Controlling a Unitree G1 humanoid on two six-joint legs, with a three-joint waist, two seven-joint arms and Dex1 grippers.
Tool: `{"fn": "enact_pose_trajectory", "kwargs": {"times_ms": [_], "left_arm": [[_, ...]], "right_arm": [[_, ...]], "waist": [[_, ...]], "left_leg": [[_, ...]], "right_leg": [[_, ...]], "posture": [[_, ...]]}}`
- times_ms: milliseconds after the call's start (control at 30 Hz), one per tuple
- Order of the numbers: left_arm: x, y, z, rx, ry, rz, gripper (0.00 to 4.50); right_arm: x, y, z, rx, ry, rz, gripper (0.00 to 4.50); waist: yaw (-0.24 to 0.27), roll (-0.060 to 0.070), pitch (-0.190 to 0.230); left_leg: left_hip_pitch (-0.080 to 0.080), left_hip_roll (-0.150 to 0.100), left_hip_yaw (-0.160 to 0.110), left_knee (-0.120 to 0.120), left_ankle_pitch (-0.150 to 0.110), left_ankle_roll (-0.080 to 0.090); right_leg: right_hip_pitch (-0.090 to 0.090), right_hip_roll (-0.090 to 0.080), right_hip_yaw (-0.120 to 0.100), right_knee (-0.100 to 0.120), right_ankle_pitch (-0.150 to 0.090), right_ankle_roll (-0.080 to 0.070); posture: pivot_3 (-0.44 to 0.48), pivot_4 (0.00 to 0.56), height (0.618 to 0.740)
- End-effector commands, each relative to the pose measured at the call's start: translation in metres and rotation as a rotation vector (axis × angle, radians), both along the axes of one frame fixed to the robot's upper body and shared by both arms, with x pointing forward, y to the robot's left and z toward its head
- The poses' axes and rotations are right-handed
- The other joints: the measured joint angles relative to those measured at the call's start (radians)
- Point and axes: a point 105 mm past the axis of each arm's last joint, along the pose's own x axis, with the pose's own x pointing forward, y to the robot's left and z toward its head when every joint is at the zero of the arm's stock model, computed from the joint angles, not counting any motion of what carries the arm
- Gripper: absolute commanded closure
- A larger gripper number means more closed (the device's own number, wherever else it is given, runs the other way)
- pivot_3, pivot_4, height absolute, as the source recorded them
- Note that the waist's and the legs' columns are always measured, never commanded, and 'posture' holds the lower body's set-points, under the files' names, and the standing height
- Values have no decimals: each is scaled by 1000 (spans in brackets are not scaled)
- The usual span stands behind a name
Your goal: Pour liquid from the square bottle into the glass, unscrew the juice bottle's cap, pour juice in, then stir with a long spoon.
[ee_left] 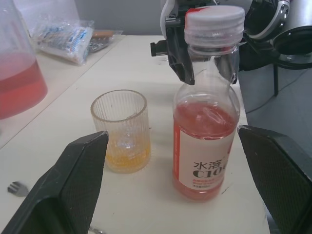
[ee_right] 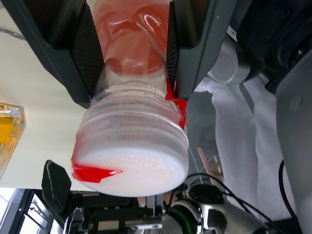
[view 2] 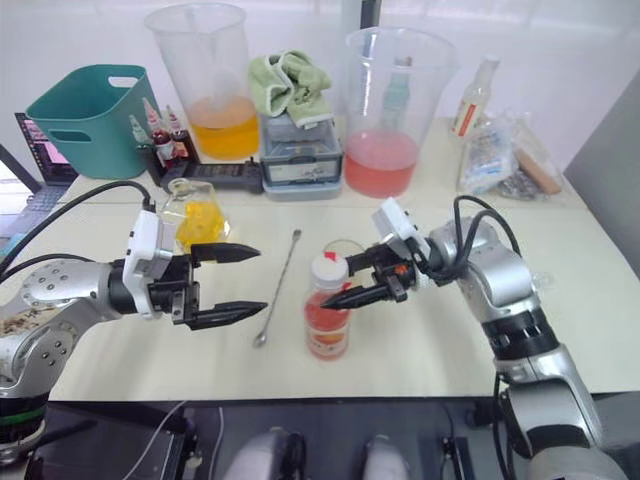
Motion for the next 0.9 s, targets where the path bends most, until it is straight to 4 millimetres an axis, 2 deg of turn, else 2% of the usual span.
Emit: {"fn": "enact_pose_trajectory", "kwargs": {"times_ms": [33,300,400,500,767,833,900], "left_arm": [[0,-7,5,-12,-37,-49,0],[4,-20,0,-52,-11,-150,0],[6,-24,-2,-54,-8,-184,0],[6,-27,-5,-48,-2,-216,0],[9,-27,-6,-32,-1,-250,0],[9,-27,-6,-29,-4,-252,0],[8,-26,-6,-25,-1,-252,0]], "right_arm": [[-21,-1,27,129,-48,-85,3234],[-28,-9,26,197,-71,-545,3234],[-32,-9,17,175,-93,-672,3234],[-38,-10,3,179,-41,-786,3234],[-44,-6,-14,203,8,-922,3235],[-46,-4,-18,203,43,-901,3235],[-47,-5,-19,199,54,-879,2212]], "waist": [[0,0,0],[5,0,0],[4,0,0],[4,0,0],[2,0,0],[1,-1,-1],[-1,-2,-1]], "left_leg": [[0,0,0,0,0,0],[0,0,0,0,0,0],[0,0,1,0,0,0],[0,0,1,0,0,0],[0,0,1,0,0,0],[0,0,1,0,0,0],[0,0,1,0,0,0]], "right_leg": [[0,0,0,0,0,0],[0,-1,0,-1,0,0],[0,-1,0,-1,0,0],[0,0,0,-1,0,0],[0,0,1,-1,0,0],[0,1,1,-1,0,0],[1,1,1,-1,0,0]], "posture": [[0,150,739],[0,150,739],[0,150,739],[0,150,739],[0,150,739],[0,150,739],[0,150,739]]}}
